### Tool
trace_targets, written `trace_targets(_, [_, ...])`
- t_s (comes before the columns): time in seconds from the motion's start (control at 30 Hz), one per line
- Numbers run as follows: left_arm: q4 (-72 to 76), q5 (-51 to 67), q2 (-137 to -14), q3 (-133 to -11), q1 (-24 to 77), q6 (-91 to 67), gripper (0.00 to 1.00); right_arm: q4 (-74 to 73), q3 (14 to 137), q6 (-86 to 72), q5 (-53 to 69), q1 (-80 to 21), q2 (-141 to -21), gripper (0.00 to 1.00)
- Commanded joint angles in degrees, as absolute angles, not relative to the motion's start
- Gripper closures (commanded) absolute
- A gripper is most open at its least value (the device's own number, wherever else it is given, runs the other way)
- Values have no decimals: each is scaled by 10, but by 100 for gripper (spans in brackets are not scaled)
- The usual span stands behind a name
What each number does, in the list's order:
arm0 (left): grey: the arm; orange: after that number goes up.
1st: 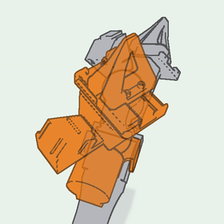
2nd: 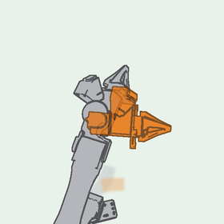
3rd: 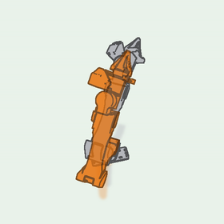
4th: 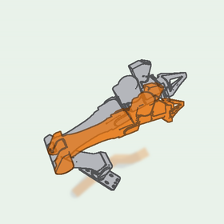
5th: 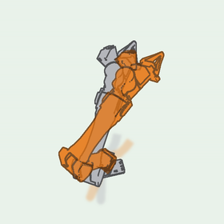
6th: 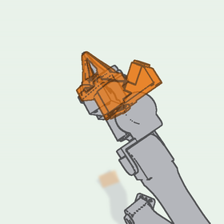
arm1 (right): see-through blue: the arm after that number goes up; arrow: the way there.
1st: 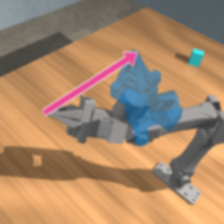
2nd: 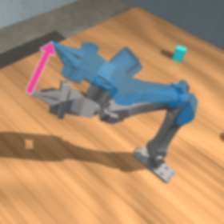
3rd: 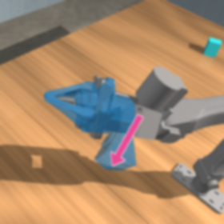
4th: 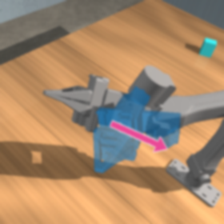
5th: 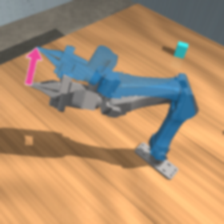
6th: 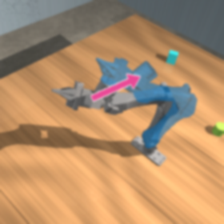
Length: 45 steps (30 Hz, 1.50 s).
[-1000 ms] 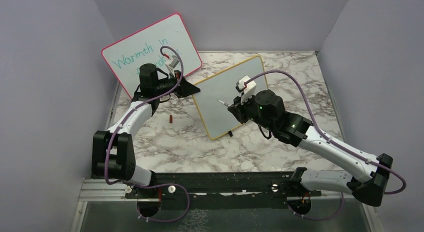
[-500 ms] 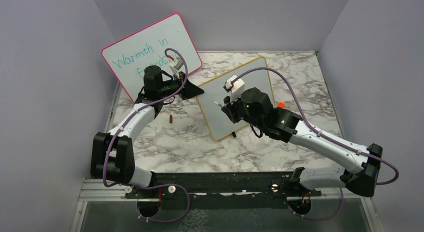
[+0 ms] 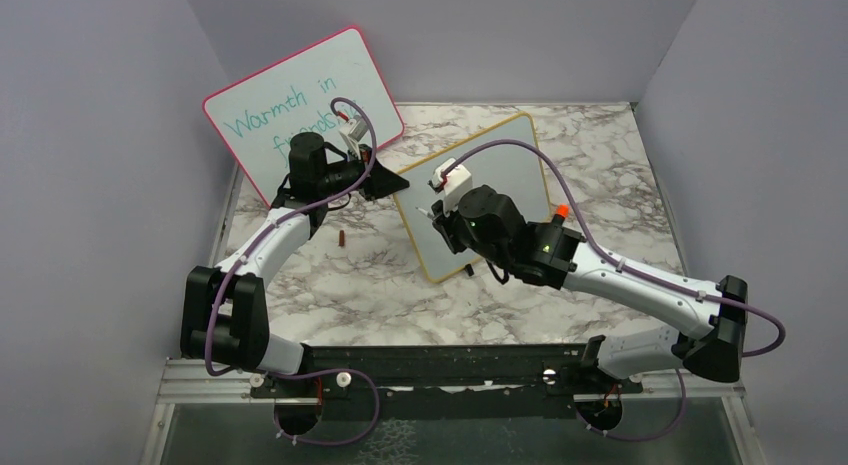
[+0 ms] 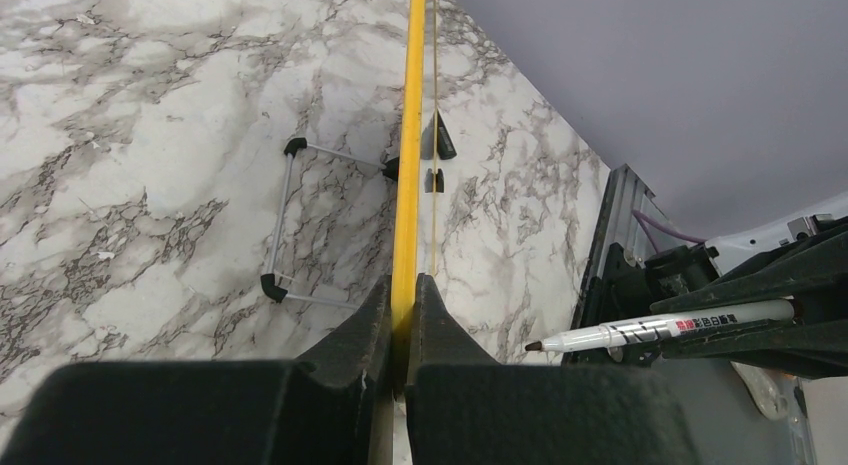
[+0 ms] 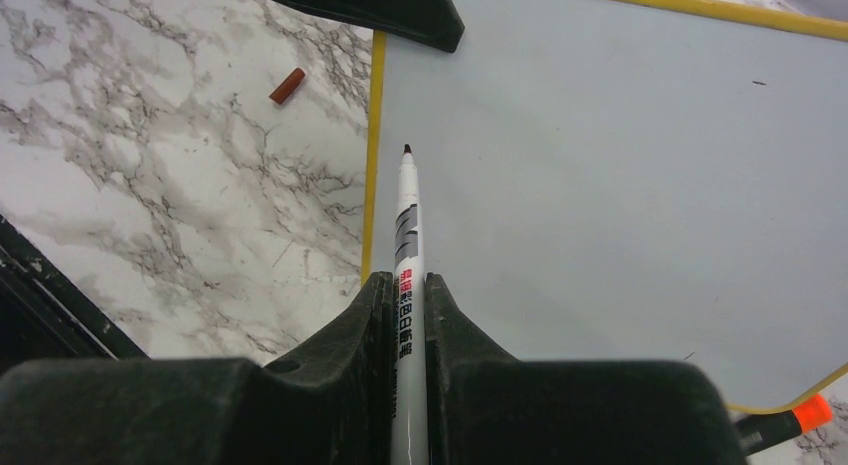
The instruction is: Write a sentence on the whiteboard
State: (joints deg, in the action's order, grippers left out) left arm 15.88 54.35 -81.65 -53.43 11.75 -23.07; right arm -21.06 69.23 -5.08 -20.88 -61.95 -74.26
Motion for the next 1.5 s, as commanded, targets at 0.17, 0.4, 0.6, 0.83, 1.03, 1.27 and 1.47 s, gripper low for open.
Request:
trace_targets(0.17, [141,540,-811,-516,131,-220,100,-212,715,-57,-266,-635,-757,99])
trace_targets(0.4, [140,539,-816,-516,131,-225,100,-199,712,-53,-268,-641,-763,99])
trace_targets(0.6, [139,537,-816,-515,131,-224,100,-189,724,-45,-280,-647,-784,99])
trace_targets(0.83, [139,538,-815,-515,132,-223,100,-150,724,-33,-304,-654,-799,99])
trace_targets(1.03, [137,542,-819,-518,132,-222,100,-111,716,-16,-326,-657,-807,99])
trace_targets(1.27, [135,543,-822,-518,132,-221,100,-74,705,11,-338,-657,-815,99])
trace_targets(1.47, [134,545,-824,-520,132,-223,100,-82,707,12,-330,-657,-823,99])
